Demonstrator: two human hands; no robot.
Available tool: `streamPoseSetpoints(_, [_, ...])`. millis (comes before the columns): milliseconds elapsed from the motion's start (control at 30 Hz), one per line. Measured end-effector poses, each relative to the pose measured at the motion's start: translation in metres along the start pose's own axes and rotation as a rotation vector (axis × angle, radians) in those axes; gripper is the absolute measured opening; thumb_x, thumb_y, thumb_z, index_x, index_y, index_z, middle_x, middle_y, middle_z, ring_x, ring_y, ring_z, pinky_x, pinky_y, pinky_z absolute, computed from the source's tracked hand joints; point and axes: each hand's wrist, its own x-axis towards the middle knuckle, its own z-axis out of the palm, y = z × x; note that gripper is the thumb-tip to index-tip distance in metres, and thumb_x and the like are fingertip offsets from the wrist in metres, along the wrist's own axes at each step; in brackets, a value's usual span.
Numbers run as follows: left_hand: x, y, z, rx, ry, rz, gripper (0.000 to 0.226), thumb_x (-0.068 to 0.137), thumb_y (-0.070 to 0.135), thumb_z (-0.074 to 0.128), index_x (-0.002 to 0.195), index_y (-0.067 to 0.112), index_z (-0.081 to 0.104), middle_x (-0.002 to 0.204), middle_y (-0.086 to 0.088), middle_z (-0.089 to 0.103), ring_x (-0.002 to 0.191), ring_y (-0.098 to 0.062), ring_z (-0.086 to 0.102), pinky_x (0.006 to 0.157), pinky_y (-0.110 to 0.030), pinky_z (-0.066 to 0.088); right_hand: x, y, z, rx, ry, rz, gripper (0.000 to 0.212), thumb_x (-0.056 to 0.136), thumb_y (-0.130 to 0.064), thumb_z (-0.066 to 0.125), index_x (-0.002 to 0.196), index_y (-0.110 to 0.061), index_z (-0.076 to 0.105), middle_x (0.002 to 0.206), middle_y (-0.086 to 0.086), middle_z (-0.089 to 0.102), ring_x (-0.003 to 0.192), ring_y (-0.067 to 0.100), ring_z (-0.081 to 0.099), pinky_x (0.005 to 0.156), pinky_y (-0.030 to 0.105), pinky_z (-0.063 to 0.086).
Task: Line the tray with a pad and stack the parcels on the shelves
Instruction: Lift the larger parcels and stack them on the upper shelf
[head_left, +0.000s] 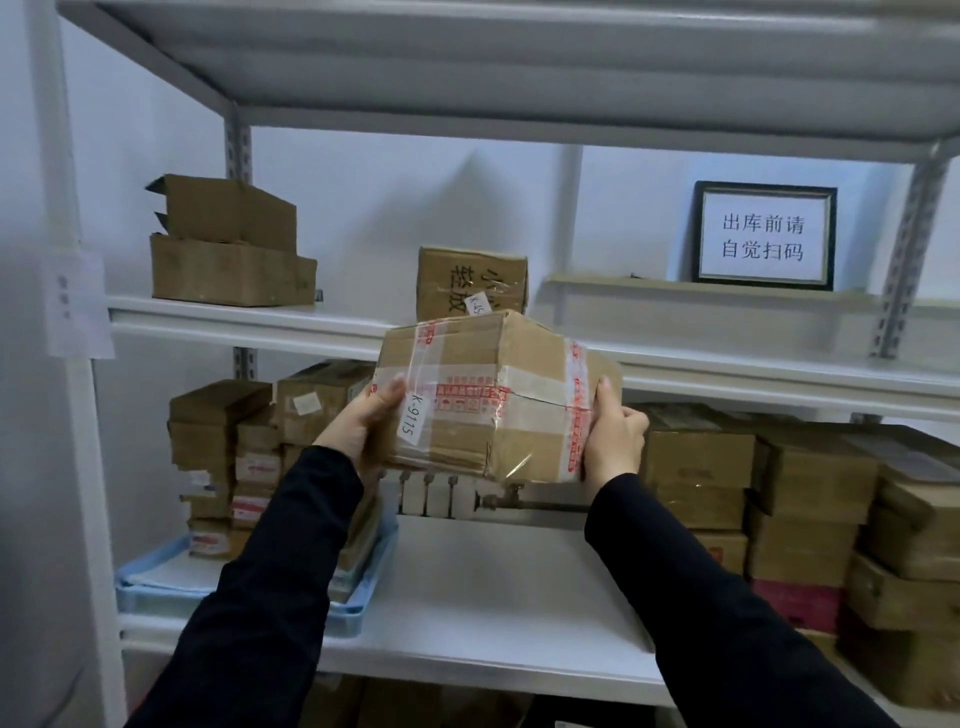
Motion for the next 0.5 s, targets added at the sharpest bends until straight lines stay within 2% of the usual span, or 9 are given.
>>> streamPoseSetpoints(33, [0.001, 0.004, 0.001, 0.001, -0.004, 0.019, 0.072, 0.066, 0.042, 0.073, 0.127, 0.011, 0.051, 0.082, -0.002, 0.075, 0.070, -0.018, 0.072, 0.056, -0.031, 0.057, 0.001, -0.006, 0.001, 0.016, 0.002, -0.024, 0.057, 0.074, -0.069, 0.043, 0.102, -0.019, 0.044, 0.104, 0.005, 0.056, 0.099, 0.025, 0.057, 0.094, 0.053, 0.045])
streamPoseSetpoints(100, [0.003, 0.014, 0.004, 0.038, -0.037, 0.064, 0.094, 0.046, 0.050, 0.086, 0.125, 0.013, 0.052, 0.087, -0.003, 0.074, 0.075, -0.019, 0.072, 0.059, -0.030, 0.057, 0.005, -0.016, 0.001, 0.056, 0.014, -0.063, 0.040, 0.085, -0.060, 0.045, 0.095, -0.020, 0.046, 0.094, 0.001, 0.056, 0.093, 0.022, 0.057, 0.093, 0.050, 0.045])
streamPoseSetpoints(167, [0.006, 0.022, 0.006, 0.053, -0.079, 0.105, 0.105, 0.032, 0.053, 0.090, 0.122, 0.014, 0.054, 0.092, -0.004, 0.073, 0.080, -0.021, 0.071, 0.064, -0.032, 0.058, 0.004, -0.026, 0.000, 0.120, 0.007, -0.103, 0.034, 0.093, -0.050, 0.045, 0.097, -0.017, 0.048, 0.084, -0.002, 0.055, 0.081, 0.017, 0.055, 0.081, 0.040, 0.048])
streamPoseSetpoints(267, [0.010, 0.031, 0.009, 0.051, -0.108, 0.157, 0.099, 0.035, 0.052, 0.090, 0.120, 0.017, 0.056, 0.095, -0.005, 0.072, 0.087, -0.024, 0.068, 0.081, -0.042, 0.055, 0.003, -0.038, -0.001, 0.211, 0.012, -0.180, 0.027, 0.099, -0.034, 0.043, 0.106, -0.009, 0.051, 0.077, -0.004, 0.052, 0.070, 0.010, 0.051, 0.059, 0.023, 0.042])
streamPoseSetpoints(367, [0.011, 0.045, 0.009, 0.089, -0.143, 0.229, 0.097, 0.040, 0.054, 0.087, 0.123, 0.016, 0.054, 0.094, -0.002, 0.072, 0.086, -0.021, 0.069, 0.076, -0.039, 0.056, 0.001, -0.050, 0.001, 0.269, -0.009, -0.280, 0.035, 0.100, -0.024, 0.043, 0.126, -0.001, 0.050, 0.087, -0.005, 0.054, 0.072, -0.002, 0.050, 0.051, 0.003, 0.040])
streamPoseSetpoints(433, [0.012, 0.053, 0.009, 0.093, -0.195, 0.275, 0.096, 0.045, 0.053, 0.086, 0.125, 0.013, 0.052, 0.095, -0.002, 0.072, 0.085, -0.019, 0.069, 0.073, -0.036, 0.057, 0.000, -0.057, 0.005, 0.299, -0.050, -0.340, 0.045, 0.098, -0.027, 0.043, 0.138, -0.005, 0.042, 0.102, -0.004, 0.057, 0.084, -0.003, 0.055, 0.060, 0.001, 0.043])
streamPoseSetpoints(500, [0.015, 0.055, 0.009, 0.038, -0.207, 0.315, 0.099, 0.046, 0.049, 0.088, 0.128, 0.009, 0.048, 0.096, -0.003, 0.072, 0.087, -0.020, 0.070, 0.076, -0.037, 0.058, 0.000, -0.063, 0.010, 0.300, -0.102, -0.402, 0.049, 0.100, -0.032, 0.038, 0.145, -0.014, 0.033, 0.125, 0.000, 0.052, 0.110, 0.004, 0.054, 0.089, 0.014, 0.046])
